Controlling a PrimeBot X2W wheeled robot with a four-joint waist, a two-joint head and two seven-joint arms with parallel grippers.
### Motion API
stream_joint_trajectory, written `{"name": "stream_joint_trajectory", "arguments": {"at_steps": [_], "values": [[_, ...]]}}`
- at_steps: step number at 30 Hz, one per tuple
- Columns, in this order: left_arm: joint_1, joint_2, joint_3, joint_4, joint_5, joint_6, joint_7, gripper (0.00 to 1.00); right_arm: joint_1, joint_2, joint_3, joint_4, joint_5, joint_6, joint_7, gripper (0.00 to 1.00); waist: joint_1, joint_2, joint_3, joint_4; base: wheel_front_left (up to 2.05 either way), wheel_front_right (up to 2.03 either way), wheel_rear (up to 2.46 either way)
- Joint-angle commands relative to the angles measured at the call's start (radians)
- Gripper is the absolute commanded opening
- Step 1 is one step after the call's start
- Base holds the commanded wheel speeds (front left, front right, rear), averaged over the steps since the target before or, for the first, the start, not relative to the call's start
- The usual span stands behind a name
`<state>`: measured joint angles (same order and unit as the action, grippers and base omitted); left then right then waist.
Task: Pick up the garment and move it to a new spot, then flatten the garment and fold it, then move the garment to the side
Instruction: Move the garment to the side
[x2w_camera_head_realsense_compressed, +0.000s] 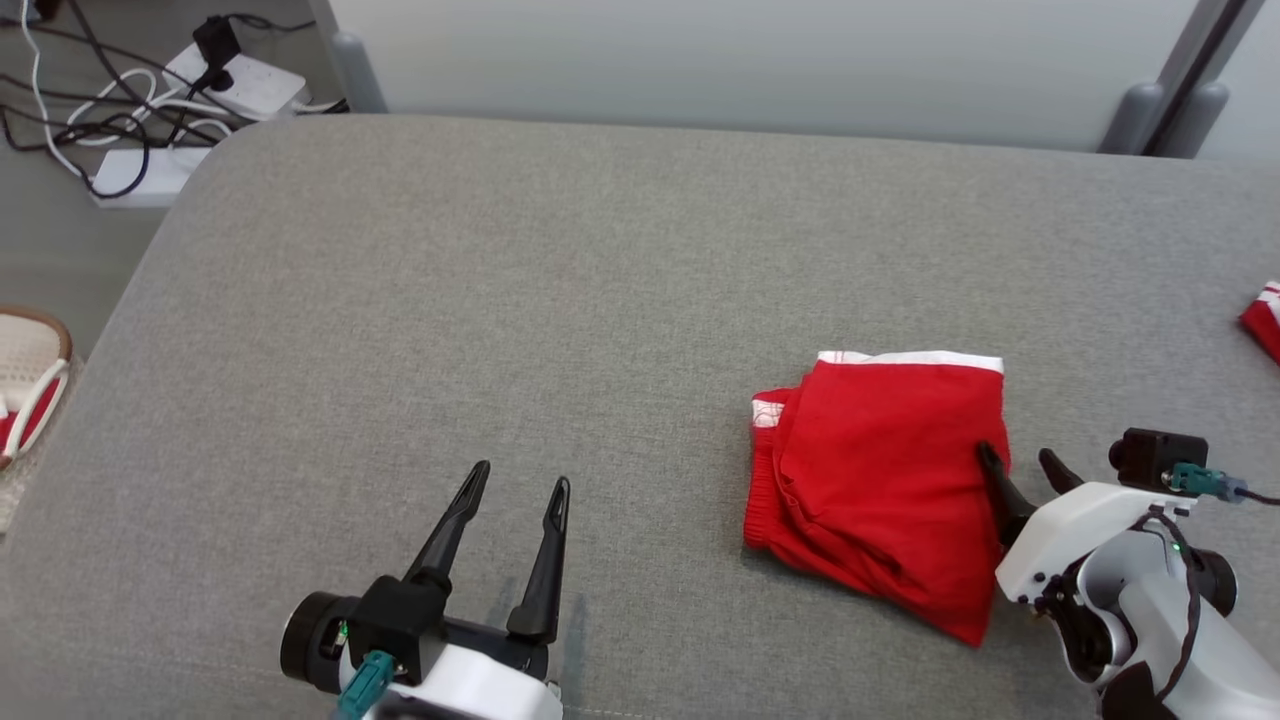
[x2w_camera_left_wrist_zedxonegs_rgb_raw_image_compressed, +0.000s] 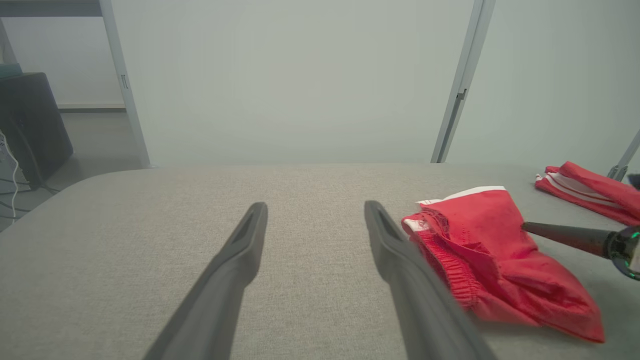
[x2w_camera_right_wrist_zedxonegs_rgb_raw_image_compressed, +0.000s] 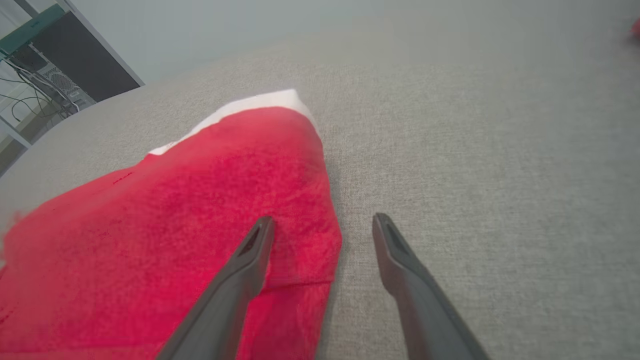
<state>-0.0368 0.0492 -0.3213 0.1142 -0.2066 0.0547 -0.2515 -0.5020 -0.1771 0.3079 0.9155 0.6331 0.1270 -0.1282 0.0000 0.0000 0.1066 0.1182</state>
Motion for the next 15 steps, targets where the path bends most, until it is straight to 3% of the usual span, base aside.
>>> {"name": "stream_joint_trajectory", "arguments": {"at_steps": [1, 12, 13, 14, 15], "values": [[-0.051, 0.001, 0.028, -0.023, -0.004, 0.004, -0.010, 1.00, -0.029, -0.009, 0.025, -0.006, 0.017, 0.004, 0.004, 1.00, 0.0000, 0.0000, 0.015, 0.012, 0.00, 0.00, 0.00], [-0.078, 0.001, 0.015, -0.015, -0.008, 0.008, -0.010, 1.00, -0.074, -0.030, 0.172, 0.056, 0.190, 0.004, 0.091, 0.98, 0.0000, 0.0000, 0.028, 0.030, 0.00, 0.00, 0.00], [-0.080, 0.001, 0.014, -0.014, -0.008, 0.008, -0.010, 1.00, -0.076, -0.033, 0.182, 0.059, 0.204, 0.004, 0.093, 0.60, 0.0000, 0.0000, 0.027, 0.031, 0.00, 0.00, 0.00], [-0.081, 0.001, 0.014, -0.013, -0.008, 0.007, -0.010, 1.00, -0.076, -0.035, 0.191, 0.063, 0.217, 0.004, 0.095, 0.60, 0.0000, 0.0000, 0.026, 0.032, 0.00, 0.00, 0.00], [-0.082, 0.001, 0.013, -0.011, -0.008, 0.006, -0.010, 1.00, -0.077, -0.037, 0.200, 0.067, 0.228, 0.004, 0.095, 0.14, 0.0000, 0.0000, 0.024, 0.034, 0.00, 0.00, 0.00]]}}
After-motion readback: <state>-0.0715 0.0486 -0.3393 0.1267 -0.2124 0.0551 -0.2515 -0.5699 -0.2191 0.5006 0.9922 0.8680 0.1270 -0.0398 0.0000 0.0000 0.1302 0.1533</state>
